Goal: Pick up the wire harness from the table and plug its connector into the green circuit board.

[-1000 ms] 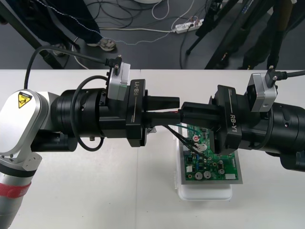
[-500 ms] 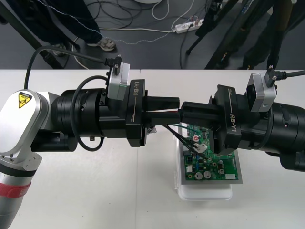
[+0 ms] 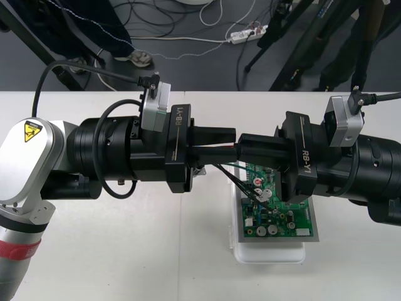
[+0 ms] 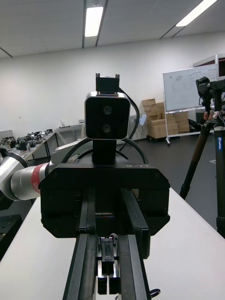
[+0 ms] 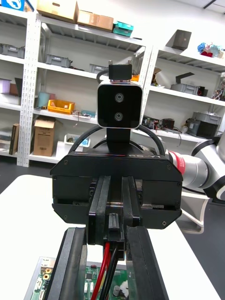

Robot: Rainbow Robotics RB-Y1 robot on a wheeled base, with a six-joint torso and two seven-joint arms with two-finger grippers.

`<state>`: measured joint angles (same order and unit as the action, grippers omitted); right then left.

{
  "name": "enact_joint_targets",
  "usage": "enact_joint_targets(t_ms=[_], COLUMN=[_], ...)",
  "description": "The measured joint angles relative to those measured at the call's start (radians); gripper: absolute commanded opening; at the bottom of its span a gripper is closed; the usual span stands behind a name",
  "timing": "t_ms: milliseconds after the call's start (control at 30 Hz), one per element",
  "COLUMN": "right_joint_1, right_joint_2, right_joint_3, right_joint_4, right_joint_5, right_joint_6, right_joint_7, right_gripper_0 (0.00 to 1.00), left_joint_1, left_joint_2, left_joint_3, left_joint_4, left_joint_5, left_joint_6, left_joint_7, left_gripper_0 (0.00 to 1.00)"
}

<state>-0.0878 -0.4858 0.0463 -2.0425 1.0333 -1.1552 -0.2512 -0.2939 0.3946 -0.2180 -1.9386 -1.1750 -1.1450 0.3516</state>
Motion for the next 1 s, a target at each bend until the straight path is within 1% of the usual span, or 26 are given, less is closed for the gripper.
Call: enact_joint_targets(t_ms=[400, 433, 533, 567, 1000], right_joint_1=[0.0, 0.0, 0.0, 0.0, 0.0], right_joint_2=[0.0, 0.0, 0.0, 0.0, 0.0], right_joint_3=[0.0, 0.0, 0.0, 0.0, 0.0], right_joint_4=[0.0, 0.0, 0.0, 0.0, 0.0], right_joint_5=[0.0, 0.0, 0.001, 0.001, 0.001], right_joint_6=[0.0, 0.0, 0.006, 0.007, 0.007], right_joint_7=[0.0, 0.0, 0.0, 0.0, 0.0], right_gripper_0=[0.0, 0.0, 0.0, 0.0, 0.0], left_joint_1=[0.0, 0.0, 0.0, 0.0, 0.001], left_joint_2=[0.0, 0.0, 0.0, 0.0, 0.001], left_joint_3=[0.0, 0.0, 0.0, -0.001, 0.0], left_joint_4=[0.0, 0.0, 0.0, 0.0, 0.002], left_joint_5=[0.003, 0.005, 0.01, 0.012, 0.018], left_joint_6=[0.0, 0.0, -0.003, -0.005, -0.005], left_joint_7=[0.0, 0.0, 0.0, 0.0, 0.0], left_gripper_0=[0.24, 0.21, 0.02, 0.0, 0.0])
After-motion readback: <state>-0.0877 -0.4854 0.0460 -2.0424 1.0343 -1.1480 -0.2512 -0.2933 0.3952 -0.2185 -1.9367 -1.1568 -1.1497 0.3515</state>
